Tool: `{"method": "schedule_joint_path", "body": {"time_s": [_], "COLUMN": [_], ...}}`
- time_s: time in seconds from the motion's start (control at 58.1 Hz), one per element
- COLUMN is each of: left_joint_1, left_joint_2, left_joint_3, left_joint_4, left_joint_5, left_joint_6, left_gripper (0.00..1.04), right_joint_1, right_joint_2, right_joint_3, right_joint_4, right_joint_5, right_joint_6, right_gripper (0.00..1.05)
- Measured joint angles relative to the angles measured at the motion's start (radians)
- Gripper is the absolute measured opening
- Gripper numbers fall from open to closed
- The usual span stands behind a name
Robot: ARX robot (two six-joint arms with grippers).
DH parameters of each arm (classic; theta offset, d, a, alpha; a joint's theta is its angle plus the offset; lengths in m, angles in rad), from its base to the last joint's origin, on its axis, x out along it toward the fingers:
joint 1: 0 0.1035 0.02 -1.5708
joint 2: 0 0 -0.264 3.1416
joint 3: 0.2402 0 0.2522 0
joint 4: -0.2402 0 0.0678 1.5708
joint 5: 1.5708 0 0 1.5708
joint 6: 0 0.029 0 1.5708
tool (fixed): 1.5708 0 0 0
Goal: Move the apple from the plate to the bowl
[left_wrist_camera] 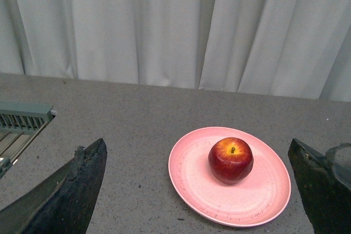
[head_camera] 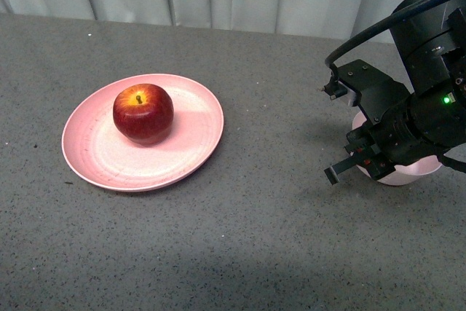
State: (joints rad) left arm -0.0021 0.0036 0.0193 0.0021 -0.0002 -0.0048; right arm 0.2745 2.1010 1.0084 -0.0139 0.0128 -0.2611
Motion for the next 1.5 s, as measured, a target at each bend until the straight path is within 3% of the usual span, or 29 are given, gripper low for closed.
{"method": "schedule_joint_path", "body": {"time_s": [0.155,0.361,0.654,1.273,1.497], "left_joint_1": [0.000,0.000,0.000,0.000,0.000], "left_joint_2": [0.000,0.000,0.000,0.000,0.000], "left_joint_3": [0.000,0.000,0.000,0.000,0.000], "left_joint_4": [0.000,0.000,0.000,0.000,0.000], "left_joint_5": [0.000,0.000,0.000,0.000,0.000], "left_joint_6": [0.000,0.000,0.000,0.000,0.000], "left_gripper": [0.98,0.98,0.98,0.98,0.98], "right_joint_1": [-0.002,0.031,0.209,0.278,0.277], "right_joint_2": [-0.027,-0.105,-0.033,0.129,0.126], "right_joint_3": [0.000,0.026,0.168,0.303,0.286], "right_joint_4": [-0.003,-0.043,-0.115,-0.110,-0.056], "right_joint_5": [0.019,-0.058,-0.166,-0.167,-0.164], "right_joint_6": [-0.035,-0.057,-0.045,0.071,0.102], "right_gripper": [0.01,0.01,0.01,0.01,0.33]}}
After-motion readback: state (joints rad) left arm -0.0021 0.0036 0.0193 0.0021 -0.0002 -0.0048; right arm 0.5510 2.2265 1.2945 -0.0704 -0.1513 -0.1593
